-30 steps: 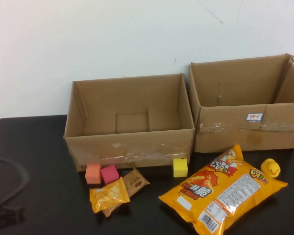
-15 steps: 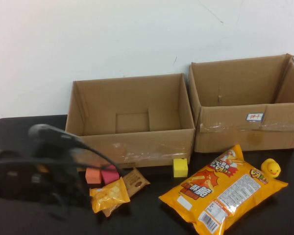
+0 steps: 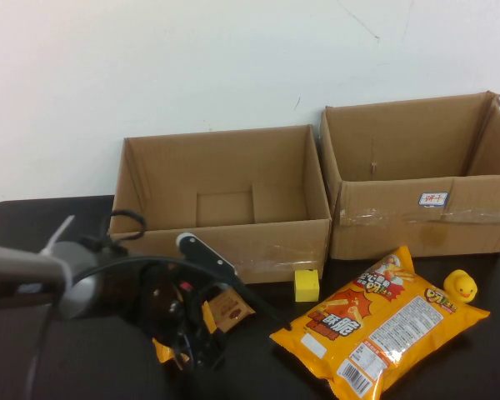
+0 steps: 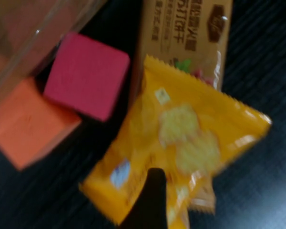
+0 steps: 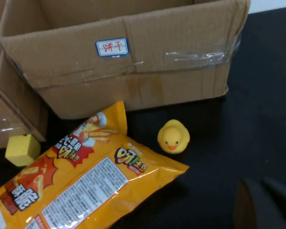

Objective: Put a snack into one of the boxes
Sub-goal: Pick up the biscuit

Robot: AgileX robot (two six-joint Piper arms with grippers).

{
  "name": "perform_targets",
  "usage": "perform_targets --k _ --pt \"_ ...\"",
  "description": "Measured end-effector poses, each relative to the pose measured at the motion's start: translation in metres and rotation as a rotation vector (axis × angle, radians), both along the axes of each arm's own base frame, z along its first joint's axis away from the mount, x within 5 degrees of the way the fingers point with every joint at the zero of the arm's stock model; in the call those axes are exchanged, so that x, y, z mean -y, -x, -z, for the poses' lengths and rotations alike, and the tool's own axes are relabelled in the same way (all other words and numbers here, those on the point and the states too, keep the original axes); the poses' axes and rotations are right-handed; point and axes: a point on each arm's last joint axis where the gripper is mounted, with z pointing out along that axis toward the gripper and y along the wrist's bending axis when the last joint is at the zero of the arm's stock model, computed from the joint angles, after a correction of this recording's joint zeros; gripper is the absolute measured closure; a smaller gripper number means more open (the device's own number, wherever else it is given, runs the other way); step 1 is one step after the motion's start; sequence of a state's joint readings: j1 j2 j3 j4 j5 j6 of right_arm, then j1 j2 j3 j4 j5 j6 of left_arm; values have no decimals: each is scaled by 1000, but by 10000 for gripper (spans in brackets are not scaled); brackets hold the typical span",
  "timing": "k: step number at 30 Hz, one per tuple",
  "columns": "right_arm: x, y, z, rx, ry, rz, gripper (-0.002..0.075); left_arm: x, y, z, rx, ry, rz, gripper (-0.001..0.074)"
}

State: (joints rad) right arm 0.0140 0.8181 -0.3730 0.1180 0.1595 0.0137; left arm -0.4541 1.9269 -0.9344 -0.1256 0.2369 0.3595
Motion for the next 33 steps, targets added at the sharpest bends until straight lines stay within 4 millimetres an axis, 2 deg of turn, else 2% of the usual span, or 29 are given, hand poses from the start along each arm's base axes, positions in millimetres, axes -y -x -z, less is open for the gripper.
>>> perform_targets --k 7,15,18,24,27,33 --pt "0 0 0 -4 -1 0 727 8 -20 22 10 -32 40 52" --pt "0 0 0 -4 0 -1 727 7 -24 35 33 -95 133 63" --pt "0 0 0 -4 0 -1 727 7 -24 36 35 -110 151 131" --pt "0 0 1 -7 -2 -1 727 5 -22 36 8 -115 123 380" --pt "0 0 1 -8 -9 2 727 5 -22 35 -4 -123 123 476" --pt "-1 0 1 -10 -16 4 727 2 -19 28 -61 -123 42 533"
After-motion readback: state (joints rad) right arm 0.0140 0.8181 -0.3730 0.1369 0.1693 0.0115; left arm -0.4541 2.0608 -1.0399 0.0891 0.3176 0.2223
